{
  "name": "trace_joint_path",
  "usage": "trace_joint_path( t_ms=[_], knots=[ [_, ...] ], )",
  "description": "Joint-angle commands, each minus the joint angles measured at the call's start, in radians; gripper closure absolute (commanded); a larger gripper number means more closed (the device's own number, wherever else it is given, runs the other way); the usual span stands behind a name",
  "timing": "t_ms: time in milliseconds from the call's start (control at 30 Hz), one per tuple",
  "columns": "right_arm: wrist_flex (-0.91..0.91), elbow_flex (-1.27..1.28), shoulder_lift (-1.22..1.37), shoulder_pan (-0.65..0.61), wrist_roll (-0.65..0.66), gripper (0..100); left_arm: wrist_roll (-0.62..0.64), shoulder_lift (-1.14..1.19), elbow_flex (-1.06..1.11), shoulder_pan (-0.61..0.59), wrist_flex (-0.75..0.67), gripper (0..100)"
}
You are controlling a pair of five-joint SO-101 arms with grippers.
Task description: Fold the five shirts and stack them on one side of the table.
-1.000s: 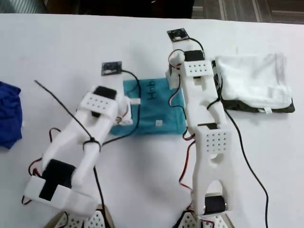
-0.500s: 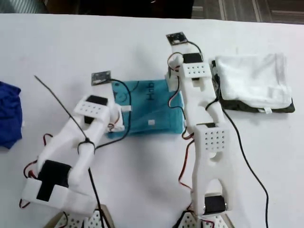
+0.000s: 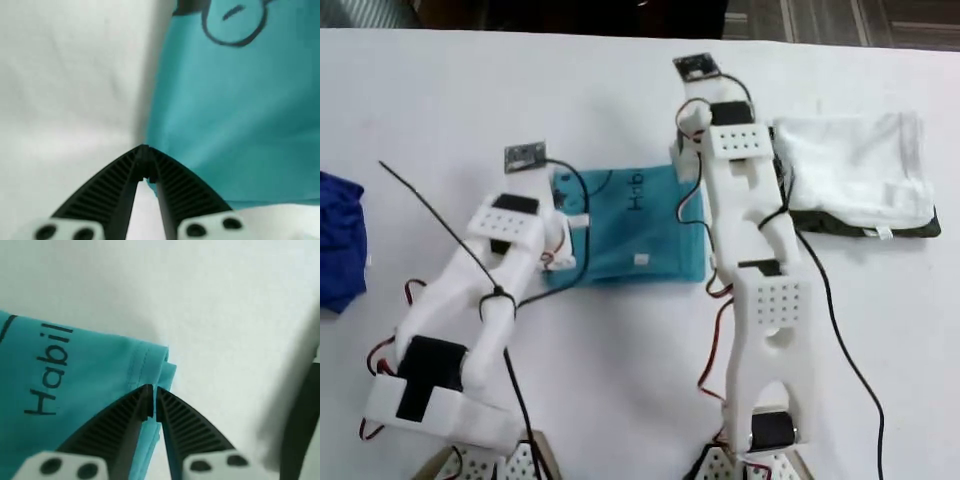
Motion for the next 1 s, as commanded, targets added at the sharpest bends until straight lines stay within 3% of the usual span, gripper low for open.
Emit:
trace_joint_path(
  t_ms=[0,133,300,433,667,967],
  knots=[
    [0.079,-0.029,-0.143,0.002,-0.009,97.9,-0.002,-0.046,-0.136,-0.026,0.054,97],
    [0.162,-0.003,-0.170,0.001,-0.009,97.8,0.000,-0.040,-0.229,-0.066,0.003,97],
    [0.124,0.180,-0.199,-0.001,-0.009,97.8,-0.005,0.040,-0.302,-0.063,-0.107,97],
    [-0.044,0.491,-0.357,-0.019,-0.009,97.8,-0.003,0.229,-0.426,-0.069,-0.109,97],
    [-0.444,1.183,-0.809,-0.111,-0.009,97.9,0.000,0.477,-0.665,-0.071,0.012,97],
    [-0.570,1.447,-0.840,-0.053,0.043,97.9,0.000,0.632,-0.759,-0.071,0.017,97]
  ],
)
